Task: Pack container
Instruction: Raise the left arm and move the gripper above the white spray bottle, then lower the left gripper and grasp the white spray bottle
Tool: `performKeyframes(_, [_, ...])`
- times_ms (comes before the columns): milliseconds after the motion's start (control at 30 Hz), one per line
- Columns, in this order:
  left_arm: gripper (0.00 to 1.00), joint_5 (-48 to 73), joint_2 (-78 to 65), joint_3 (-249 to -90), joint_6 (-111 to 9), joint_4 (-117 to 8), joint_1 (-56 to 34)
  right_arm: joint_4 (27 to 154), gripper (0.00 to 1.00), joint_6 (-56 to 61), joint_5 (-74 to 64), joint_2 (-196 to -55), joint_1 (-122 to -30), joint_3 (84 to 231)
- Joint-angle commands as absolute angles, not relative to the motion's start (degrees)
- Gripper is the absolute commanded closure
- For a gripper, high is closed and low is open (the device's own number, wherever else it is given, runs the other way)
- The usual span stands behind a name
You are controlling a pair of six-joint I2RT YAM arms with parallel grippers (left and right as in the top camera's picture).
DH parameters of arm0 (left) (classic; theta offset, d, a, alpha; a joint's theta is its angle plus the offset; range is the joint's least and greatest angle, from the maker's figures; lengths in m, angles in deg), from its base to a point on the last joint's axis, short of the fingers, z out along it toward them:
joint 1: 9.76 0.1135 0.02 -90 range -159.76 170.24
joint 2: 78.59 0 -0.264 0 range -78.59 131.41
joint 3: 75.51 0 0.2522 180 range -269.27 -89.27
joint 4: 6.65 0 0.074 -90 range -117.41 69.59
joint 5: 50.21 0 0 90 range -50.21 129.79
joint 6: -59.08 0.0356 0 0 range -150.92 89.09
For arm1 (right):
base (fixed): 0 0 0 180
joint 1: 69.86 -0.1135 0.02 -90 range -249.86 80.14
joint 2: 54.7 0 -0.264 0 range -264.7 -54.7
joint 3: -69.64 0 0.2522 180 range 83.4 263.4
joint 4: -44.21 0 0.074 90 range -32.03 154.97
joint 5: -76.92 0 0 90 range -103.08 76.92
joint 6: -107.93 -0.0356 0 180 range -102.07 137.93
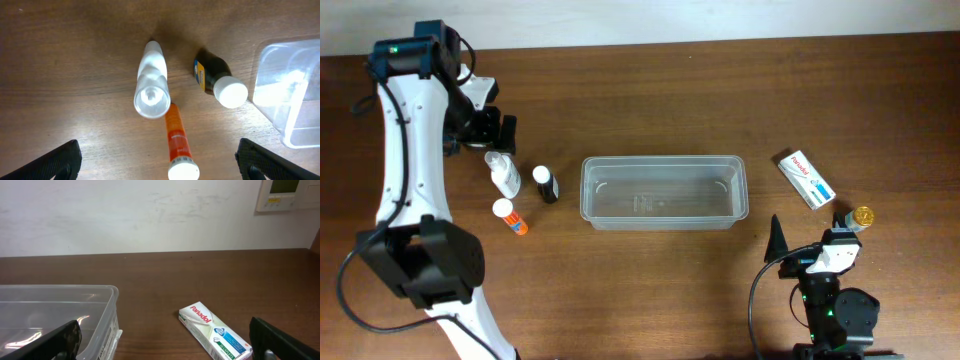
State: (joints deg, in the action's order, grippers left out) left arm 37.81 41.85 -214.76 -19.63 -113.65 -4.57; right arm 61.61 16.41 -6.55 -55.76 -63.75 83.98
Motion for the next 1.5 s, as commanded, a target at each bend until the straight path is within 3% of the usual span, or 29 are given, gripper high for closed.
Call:
performKeyframes(0, [0.01,37.00,44.08,-215.24,-20.35,-113.12,-4.74,61.98,0.02,15.99,-6.86,-55.61,-63.84,83.71])
performKeyframes(300, [0.02,38.49,48.25,-214.92,-20.35,-112.07,-4.76,61.98,0.02,15.99,-6.86,-55.61,-63.84,83.71])
performKeyframes(633, [0.11,38.49,49.02,-214.87,-20.37,-111.20,-4.79,61.98,0.02,15.99,-6.86,-55.61,-63.84,83.71])
performKeyframes(667, [0.16,38.47,49.02,-214.87,-20.37,-111.22,-4.79,61.98,0.02,15.99,-6.86,-55.61,-63.84,83.71])
performKeyframes(867, [0.18,38.49,49.02,-214.87,-20.37,-111.29,-4.79,61.98,0.02,15.99,-6.86,-55.61,-63.84,83.71])
performKeyframes(1467, [0.18,38.60,49.04,-205.54,-20.35,-106.28,-4.79,61.98,0.02,15.99,-6.86,-55.61,-63.84,83.71])
